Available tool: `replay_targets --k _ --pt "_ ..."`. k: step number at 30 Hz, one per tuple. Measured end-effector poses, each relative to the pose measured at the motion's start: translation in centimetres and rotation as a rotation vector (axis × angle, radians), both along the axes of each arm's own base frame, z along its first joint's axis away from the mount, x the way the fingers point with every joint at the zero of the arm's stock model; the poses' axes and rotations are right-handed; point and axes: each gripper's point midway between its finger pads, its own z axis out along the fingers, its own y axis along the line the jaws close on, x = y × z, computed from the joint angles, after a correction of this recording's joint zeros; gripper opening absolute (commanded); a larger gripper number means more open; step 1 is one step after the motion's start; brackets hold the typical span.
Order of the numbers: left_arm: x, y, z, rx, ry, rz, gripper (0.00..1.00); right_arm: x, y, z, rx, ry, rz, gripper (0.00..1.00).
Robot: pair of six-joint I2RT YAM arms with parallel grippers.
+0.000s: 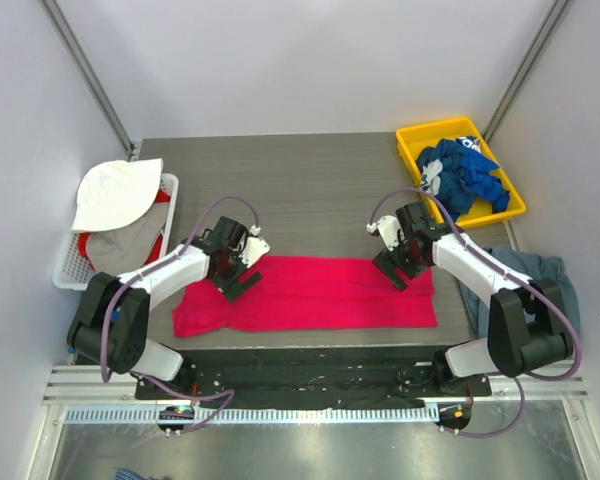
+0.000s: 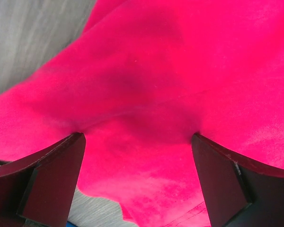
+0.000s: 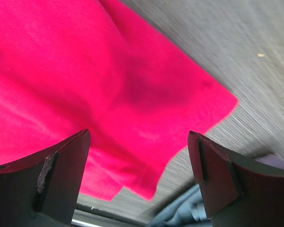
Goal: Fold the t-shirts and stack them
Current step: Fold the tshirt
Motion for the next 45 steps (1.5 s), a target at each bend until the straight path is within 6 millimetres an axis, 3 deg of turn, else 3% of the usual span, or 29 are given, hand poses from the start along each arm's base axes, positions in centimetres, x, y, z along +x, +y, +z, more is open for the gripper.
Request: replay_targets --k 7,15,20,26,34,45 --pt "0.6 0.1 -0.8 0.01 0.031 0.006 1.0 -0.7 -0.1 -3.5 -0.033 0.076 0.019 0.92" --pt "1.5 0.0 -0.8 0.024 0.04 0.0 1.0 -0.6 0.4 -3.6 -0.069 0.061 0.077 0.92" --pt "3.2 -0.3 -0.8 0.054 0.054 0.002 1.0 -0.6 0.7 -3.6 -0.102 0.052 0.11 0.92" --pt "8.3 -1.5 -0.6 0.082 0.056 0.027 1.0 -0.6 0.9 -3.5 -0.131 0.053 0.134 0.92" --pt "18.0 -5.1 0.2 0.066 -0.034 0.071 1.0 -0.1 1.6 -3.5 -0.144 0.062 0.17 0.92" --pt "30.3 -9.4 1.3 0.014 -0.238 0.111 1.0 2.5 6.8 -3.4 -0.134 0.045 0.271 0.92"
